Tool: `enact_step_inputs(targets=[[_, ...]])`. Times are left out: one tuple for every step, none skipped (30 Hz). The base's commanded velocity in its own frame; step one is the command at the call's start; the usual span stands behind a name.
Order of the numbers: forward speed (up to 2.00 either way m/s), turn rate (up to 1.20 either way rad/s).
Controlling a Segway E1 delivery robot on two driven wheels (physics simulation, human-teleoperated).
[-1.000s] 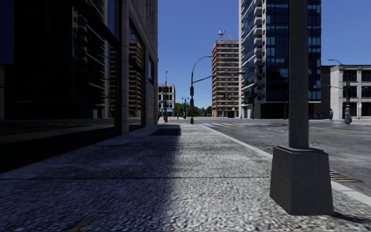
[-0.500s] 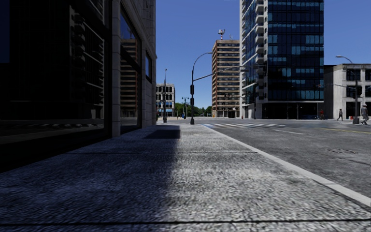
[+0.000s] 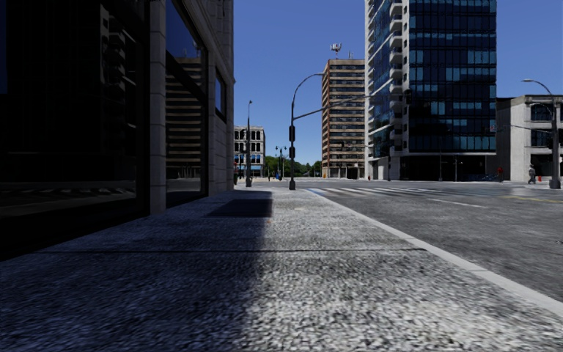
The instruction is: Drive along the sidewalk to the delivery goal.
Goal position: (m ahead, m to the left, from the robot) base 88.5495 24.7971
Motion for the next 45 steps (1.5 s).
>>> enact_step_inputs(targets=[[2.0,0.0],[2.0,0.0],[2.0,0.0],[2.0,0.0],[2.0,0.0],[2.0,0.0],[2.0,0.0],[2.0,0.0],[2.0,0.0],[2.0,0.0],[2.0,0.0],[2.0,0.0],[2.0,0.0],[2.0,0.0],[2.0,0.0],[2.0,0.0],[2.0,0.0],[2.0,0.0],[2.0,0.0],[2.0,0.0],[2.0,0.0],[2.0,0.0],[2.0,0.0],[2.0,0.0],[2.0,0.0],[2.0,0.0],[2.0,0.0],[2.0,0.0],[2.0,0.0],[2.0,0.0],[2.0,0.0],[2.0,0.0],[2.0,0.0],[2.0,0.0],[2.0,0.0],[2.0,0.0],[2.0,0.0],[2.0,0.0],[2.0,0.0],[2.0,0.0],[2.0,0.0],[2.0,0.0],[2.0,0.0],[2.0,0.0],[2.0,0.0]])
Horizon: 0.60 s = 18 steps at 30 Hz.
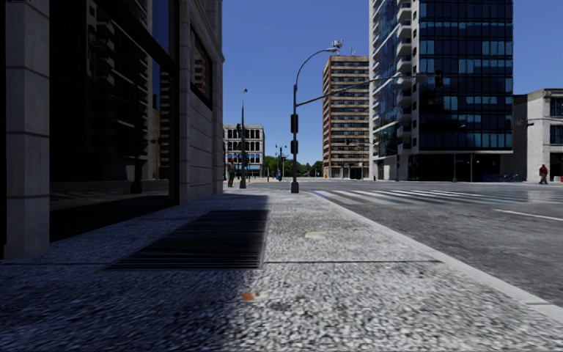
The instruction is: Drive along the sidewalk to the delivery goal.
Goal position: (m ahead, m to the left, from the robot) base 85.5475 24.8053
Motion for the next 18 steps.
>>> enact_step_inputs(targets=[[2.0,0.0],[2.0,0.0],[2.0,0.0],[2.0,0.0],[2.0,0.0],[2.0,0.0],[2.0,0.0],[2.0,0.0],[2.0,0.0],[2.0,0.0],[2.0,0.0],[2.0,0.0],[2.0,0.0],[2.0,0.0],[2.0,0.0],[2.0,0.0],[2.0,0.08],[2.0,0.11]])
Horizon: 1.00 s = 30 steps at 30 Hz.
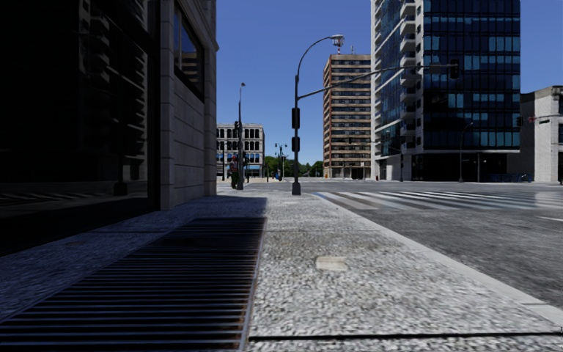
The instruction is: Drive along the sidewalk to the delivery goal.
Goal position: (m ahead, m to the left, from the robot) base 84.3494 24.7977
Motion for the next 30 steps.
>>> enact_step_inputs(targets=[[2.0,0.11],[2.0,0.15],[2.0,0.18],[2.0,0.27],[2.0,0.44],[2.0,0.44],[2.0,0.63],[2.0,0.76],[2.0,0.79],[2.0,0.34],[2.0,0.11],[2.0,0.02],[2.0,0.02],[2.0,0.0],[2.0,0.0],[2.0,0.0],[2.0,0.0],[2.0,0.0],[2.0,0.0],[2.0,0.0],[2.0,0.0],[2.0,0.0],[2.0,0.0],[2.0,0.0],[2.0,0.0],[2.0,0.0],[2.0,0.0],[2.0,0.0],[2.0,0.0],[2.0,0.0]])
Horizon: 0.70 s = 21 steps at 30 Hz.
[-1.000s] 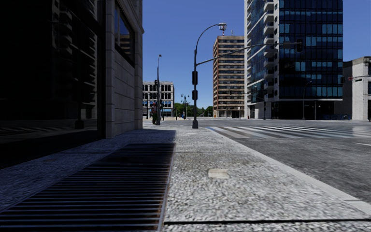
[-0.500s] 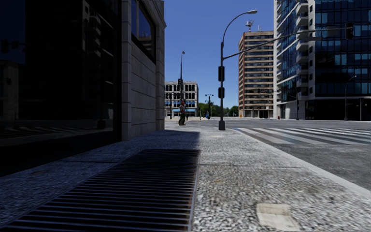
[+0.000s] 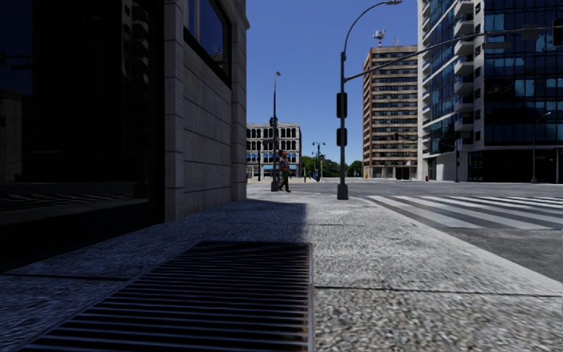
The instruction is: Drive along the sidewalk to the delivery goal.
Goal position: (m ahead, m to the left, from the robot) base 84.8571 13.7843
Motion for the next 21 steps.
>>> enact_step_inputs(targets=[[2.0,0.0],[2.0,0.0],[2.0,0.0],[2.0,0.0],[2.0,0.0],[2.0,0.0],[2.0,0.0],[2.0,0.0],[2.0,0.0],[2.0,0.0],[2.0,0.0],[2.0,0.0],[2.0,0.0],[2.0,0.0],[2.0,0.0],[2.0,0.0],[2.0,0.0],[2.0,0.0],[2.0,0.0],[2.0,0.0],[2.0,0.02]])
